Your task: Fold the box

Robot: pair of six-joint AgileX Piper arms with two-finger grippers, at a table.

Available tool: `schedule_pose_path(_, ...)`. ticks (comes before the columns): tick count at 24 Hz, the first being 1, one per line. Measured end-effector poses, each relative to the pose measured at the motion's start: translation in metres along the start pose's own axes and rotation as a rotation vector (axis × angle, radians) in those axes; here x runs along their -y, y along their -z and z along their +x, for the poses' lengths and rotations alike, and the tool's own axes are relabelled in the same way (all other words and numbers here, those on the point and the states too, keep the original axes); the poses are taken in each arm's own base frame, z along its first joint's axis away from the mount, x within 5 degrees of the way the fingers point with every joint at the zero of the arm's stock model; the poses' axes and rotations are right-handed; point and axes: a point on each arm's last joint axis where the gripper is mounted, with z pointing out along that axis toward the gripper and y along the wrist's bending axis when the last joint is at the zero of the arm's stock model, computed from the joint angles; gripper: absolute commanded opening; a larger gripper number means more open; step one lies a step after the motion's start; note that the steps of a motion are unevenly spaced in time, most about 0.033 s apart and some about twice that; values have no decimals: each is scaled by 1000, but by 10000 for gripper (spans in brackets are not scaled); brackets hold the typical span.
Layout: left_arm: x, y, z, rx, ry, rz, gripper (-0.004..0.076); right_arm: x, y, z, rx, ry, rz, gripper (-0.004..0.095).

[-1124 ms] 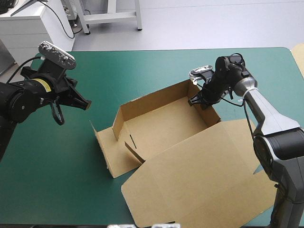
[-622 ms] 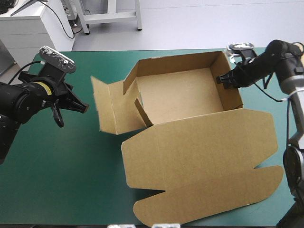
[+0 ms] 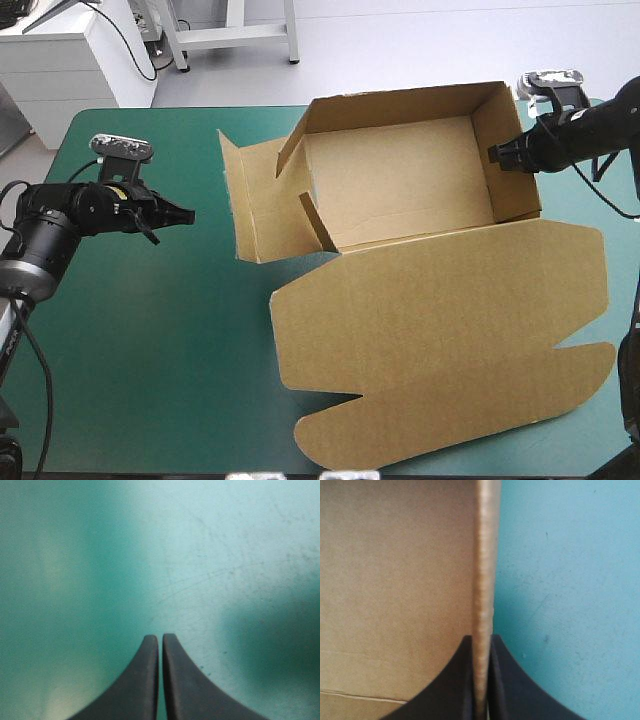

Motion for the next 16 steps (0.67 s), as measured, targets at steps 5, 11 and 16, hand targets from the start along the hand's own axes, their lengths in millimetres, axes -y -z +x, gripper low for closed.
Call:
schedule_pose_path(5, 19, -32, 6, 50, 72, 269, 15, -2, 0, -1, 11, 5, -26, -21)
schedule_pose_path(11, 36, -52, 0, 89, 178, 513, 15, -4, 0, -2, 17, 9, -38, -21)
schedule_pose_path(16, 40, -47, -4, 141, 215, 697, 15, -3, 0, -1, 16, 13, -35, -21)
